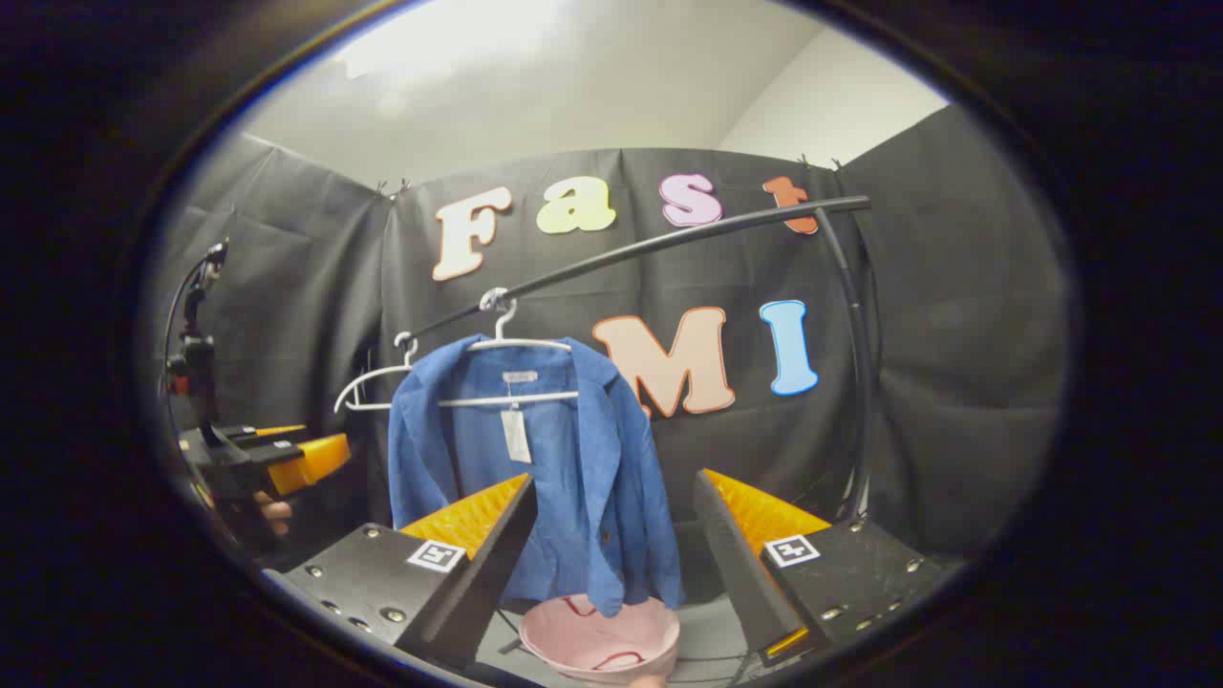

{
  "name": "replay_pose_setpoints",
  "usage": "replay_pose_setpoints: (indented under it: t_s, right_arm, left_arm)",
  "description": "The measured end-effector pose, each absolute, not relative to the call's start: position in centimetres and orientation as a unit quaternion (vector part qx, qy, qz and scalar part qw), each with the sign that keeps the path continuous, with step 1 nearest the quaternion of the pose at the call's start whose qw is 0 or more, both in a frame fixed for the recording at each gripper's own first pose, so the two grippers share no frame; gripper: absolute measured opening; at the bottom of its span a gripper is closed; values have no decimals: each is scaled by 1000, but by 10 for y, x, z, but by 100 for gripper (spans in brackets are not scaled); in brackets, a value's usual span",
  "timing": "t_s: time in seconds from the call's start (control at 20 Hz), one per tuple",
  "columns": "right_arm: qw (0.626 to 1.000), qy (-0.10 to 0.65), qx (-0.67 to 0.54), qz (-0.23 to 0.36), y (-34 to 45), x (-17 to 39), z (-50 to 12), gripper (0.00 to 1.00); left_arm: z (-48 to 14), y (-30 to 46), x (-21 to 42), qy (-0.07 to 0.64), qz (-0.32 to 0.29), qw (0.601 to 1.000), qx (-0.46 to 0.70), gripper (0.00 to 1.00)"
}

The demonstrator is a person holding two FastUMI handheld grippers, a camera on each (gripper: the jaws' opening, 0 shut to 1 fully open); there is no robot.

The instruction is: Grasp the clothes on the hanger with both hands and then place them into the laundry hamper below.

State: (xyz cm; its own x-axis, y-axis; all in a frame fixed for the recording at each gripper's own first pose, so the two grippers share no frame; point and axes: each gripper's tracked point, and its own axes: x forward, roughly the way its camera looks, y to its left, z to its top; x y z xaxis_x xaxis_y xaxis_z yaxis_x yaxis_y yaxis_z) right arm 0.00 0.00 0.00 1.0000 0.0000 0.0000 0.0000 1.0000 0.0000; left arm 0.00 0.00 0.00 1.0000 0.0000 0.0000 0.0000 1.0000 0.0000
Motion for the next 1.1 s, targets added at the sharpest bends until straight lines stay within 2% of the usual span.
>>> replay_pose_setpoints:
  t_s: [0.3, 0.5, 0.7, 1.1]
  right_arm:
    - [999, 4, -49, -15, -6, 32, -6, 96]
    - [999, 0, -44, -8, -4, 42, -9, 100]
    - [999, -5, -31, -14, -13, 46, -14, 96]
    - [999, 3, -27, -25, -30, 57, -36, 96]
  left_arm:
    - [0, -21, 25, -9, -26, 1000, -15, 94]
    - [-10, -34, 38, 2, -36, 999, -31, 94]
    - [-18, -45, 42, 8, -46, 998, -32, 94]
    - [-23, -63, 36, 0, -58, 998, -29, 93]
